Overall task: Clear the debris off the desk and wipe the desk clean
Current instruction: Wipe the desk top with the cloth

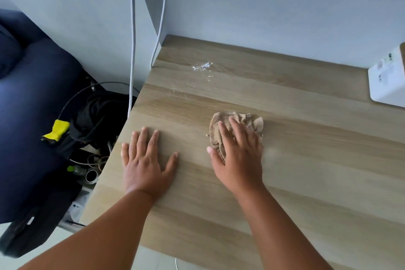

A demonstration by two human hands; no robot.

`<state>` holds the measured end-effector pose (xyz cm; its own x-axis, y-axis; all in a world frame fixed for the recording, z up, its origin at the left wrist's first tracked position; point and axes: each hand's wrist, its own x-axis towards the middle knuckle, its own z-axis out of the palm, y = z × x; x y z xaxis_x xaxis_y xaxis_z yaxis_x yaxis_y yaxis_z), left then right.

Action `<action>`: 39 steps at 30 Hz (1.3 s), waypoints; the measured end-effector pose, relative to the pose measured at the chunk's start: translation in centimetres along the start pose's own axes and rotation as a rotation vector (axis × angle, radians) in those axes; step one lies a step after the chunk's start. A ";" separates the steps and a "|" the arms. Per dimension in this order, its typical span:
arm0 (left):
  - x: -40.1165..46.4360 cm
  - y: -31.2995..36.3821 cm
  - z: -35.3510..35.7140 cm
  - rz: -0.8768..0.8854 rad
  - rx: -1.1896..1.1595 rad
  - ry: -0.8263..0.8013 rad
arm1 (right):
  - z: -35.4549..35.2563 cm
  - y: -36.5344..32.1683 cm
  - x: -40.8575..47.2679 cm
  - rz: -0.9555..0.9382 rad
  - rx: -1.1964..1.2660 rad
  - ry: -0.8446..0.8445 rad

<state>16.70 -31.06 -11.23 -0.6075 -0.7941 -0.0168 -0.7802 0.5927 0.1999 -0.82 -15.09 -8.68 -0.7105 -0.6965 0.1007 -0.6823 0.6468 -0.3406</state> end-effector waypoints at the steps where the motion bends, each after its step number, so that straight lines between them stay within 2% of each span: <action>1: 0.0 0.0 0.0 0.002 -0.002 -0.005 | 0.7 -0.2 0.7 0.019 -0.042 -0.041; 11: 0.1 0.0 -0.2 0.007 -0.007 -0.032 | 1.4 4.4 7.5 -0.143 -0.079 0.077; 15: 0.1 -0.1 -0.3 0.010 -0.005 -0.039 | 1.6 4.3 12.1 0.005 -0.042 0.087; 17: 0.1 0.0 -0.3 0.013 -0.014 -0.024 | 1.9 3.0 14.4 0.081 -0.066 0.031; 19: 0.1 0.0 -0.4 0.014 -0.016 -0.019 | 2.6 1.4 15.3 0.063 -0.121 -0.051; 23: 0.2 0.1 -0.4 0.014 -0.013 -0.022 | 3.5 0.0 13.9 -0.068 -0.212 -0.144; 30: 0.2 0.1 -0.3 0.012 -0.017 -0.014 | 1.8 2.8 5.5 -0.289 -0.190 -0.147; 34: 0.2 0.0 -0.2 0.014 -0.008 -0.024 | 0.6 6.4 4.3 -0.219 -0.195 -0.139; 39: 0.2 -0.1 -0.1 0.017 0.004 -0.021 | 0.2 7.6 8.6 -0.038 -0.240 -0.143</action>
<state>16.69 -31.33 -11.19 -0.6237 -0.7809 -0.0336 -0.7702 0.6067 0.1966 -12.09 -16.19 -10.62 -0.6636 -0.7475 -0.0296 -0.7415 0.6625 -0.1064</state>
